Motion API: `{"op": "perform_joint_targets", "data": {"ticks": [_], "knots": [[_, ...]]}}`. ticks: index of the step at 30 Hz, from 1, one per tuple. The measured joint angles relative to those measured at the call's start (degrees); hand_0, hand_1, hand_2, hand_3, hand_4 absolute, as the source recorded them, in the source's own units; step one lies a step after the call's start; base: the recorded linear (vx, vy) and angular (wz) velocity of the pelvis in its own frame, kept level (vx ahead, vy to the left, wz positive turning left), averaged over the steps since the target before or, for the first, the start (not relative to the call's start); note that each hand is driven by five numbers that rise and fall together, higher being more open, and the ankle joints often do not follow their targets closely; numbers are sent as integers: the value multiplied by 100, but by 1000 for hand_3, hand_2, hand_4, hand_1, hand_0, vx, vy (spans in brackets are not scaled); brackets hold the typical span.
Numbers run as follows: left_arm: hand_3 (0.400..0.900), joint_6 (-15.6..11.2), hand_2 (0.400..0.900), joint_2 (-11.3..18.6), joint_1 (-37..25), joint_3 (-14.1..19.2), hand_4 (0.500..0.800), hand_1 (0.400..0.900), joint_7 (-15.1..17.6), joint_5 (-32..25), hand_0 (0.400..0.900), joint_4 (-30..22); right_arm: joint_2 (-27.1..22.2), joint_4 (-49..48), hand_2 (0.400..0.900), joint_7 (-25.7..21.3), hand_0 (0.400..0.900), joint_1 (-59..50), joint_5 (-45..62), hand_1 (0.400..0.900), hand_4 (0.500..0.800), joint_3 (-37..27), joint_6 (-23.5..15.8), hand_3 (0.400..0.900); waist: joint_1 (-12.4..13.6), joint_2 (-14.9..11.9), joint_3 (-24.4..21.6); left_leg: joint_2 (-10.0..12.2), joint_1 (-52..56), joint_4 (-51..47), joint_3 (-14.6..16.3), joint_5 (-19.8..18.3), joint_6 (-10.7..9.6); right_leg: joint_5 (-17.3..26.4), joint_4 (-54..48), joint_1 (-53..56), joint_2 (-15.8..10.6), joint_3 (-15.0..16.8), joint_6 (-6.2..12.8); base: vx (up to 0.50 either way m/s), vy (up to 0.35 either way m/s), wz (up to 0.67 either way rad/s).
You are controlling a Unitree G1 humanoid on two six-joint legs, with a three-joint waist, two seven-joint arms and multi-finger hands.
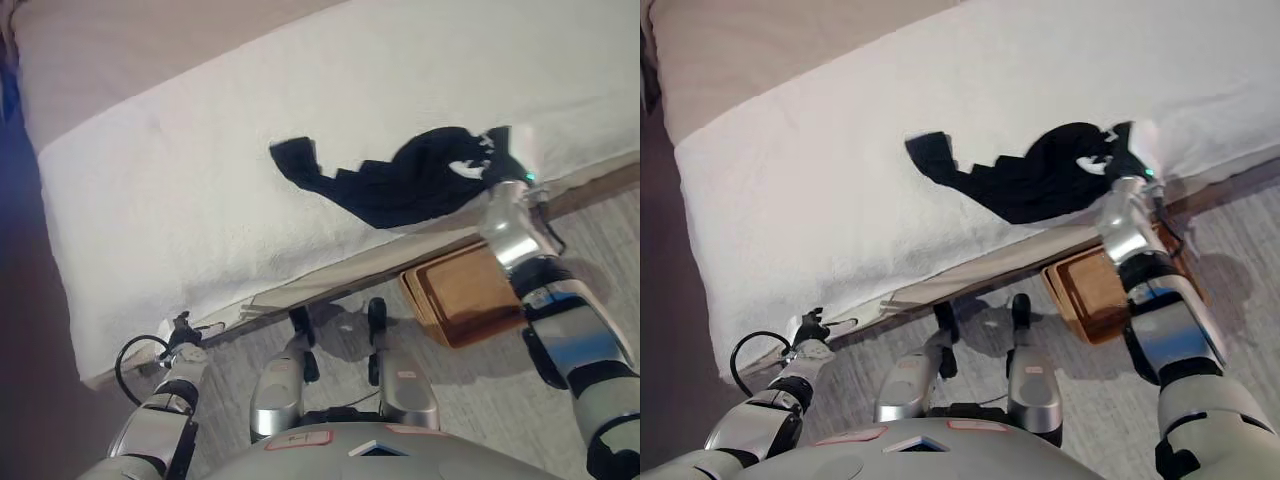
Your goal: Put the clothes on the bed into the basket.
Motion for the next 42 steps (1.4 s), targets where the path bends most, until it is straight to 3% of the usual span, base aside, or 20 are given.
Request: {"op": "perform_joint_targets", "data": {"ticks": [3, 8, 11, 14, 20, 21, 29, 34, 42], "knots": [[900, 69, 900, -2, 148, 68, 800, 900, -23, 4, 900, -2, -313, -6, 400, 53, 400, 35, -3, 400, 500, -24, 31, 400, -94, 63, -95, 39, 190, -2, 195, -97, -13, -7, -1, 88, 37, 189, 8, -12, -101, -17], [900, 86, 900, -9, 288, 73, 800, 900, -86, 179, 900, 5, -840, 18, 400, 72, 400, 266, -6, 400, 500, -423, 126, 400, -184, 179, -300, 88, 366, -4, 246, -110, 3, 4, 0, 243, 98, 231, -9, 2, -91, -2], [900, 87, 900, -36, 337, 73, 800, 900, -145, 217, 900, 4, -1049, 590, 400, 67, 400, 374, -10, 400, 500, -517, 60, 400, -173, 186, -489, 127, 456, -5, 227, -121, 4, -47, -1, 342, 136, 203, -38, -17, -86, 5], [900, 99, 900, -40, 427, 72, 800, 900, -178, 225, 900, 20, -1080, 1055, 400, 70, 400, 401, -10, 400, 500, -859, 134, 400, -210, 196, -587, 150, 518, -5, 223, -129, -2, -53, -3, 409, 156, 195, -47, -19, -79, 2], [900, 167, 900, -40, 623, 73, 800, 900, -236, 225, 900, 38, -1213, 1360, 400, 153, 400, 703, -8, 400, 500, -946, 172, 400, -230, 344, -719, 170, 584, -63, 235, -264, -69, -86, -10, 460, 170, 220, -92, -15, -59, -1], [900, 170, 900, -43, 649, 73, 800, 900, -237, 225, 900, 38, -1213, 1360, 900, 169, 900, 755, -8, 900, 800, -946, 172, 900, -233, 376, -744, 171, 584, -63, 234, -264, -69, -86, -8, 460, 171, 221, -92, -12, -37, 1], [900, 179, 900, -36, 629, 73, 800, 900, -269, 218, 900, 41, -1178, 1864, 900, 660, 900, 754, 122, 900, 800, -933, 150, 900, -201, 456, -829, 188, 590, -62, 226, -264, -69, -87, -9, 461, 192, 221, -93, -17, -41, -2], [900, 186, 900, -26, 590, 113, 800, 900, -337, 217, 900, 41, -895, 1825, 900, 833, 900, 1131, 286, 900, 800, -1038, 82, 900, -221, 369, -868, 195, 618, -60, 197, -260, -67, -103, -15, 503, 201, 197, -119, 5, -11, 2], [900, 203, 900, -16, 586, 122, 800, 900, -398, 207, 900, 41, 226, 2103, 900, 897, 900, 2522, 484, 900, 800, -1783, 18, 900, -271, 258, -938, 197, 763, -4, 132, -274, -87, -187, -15, 675, 207, 128, -198, 12, 4, -6]]}}
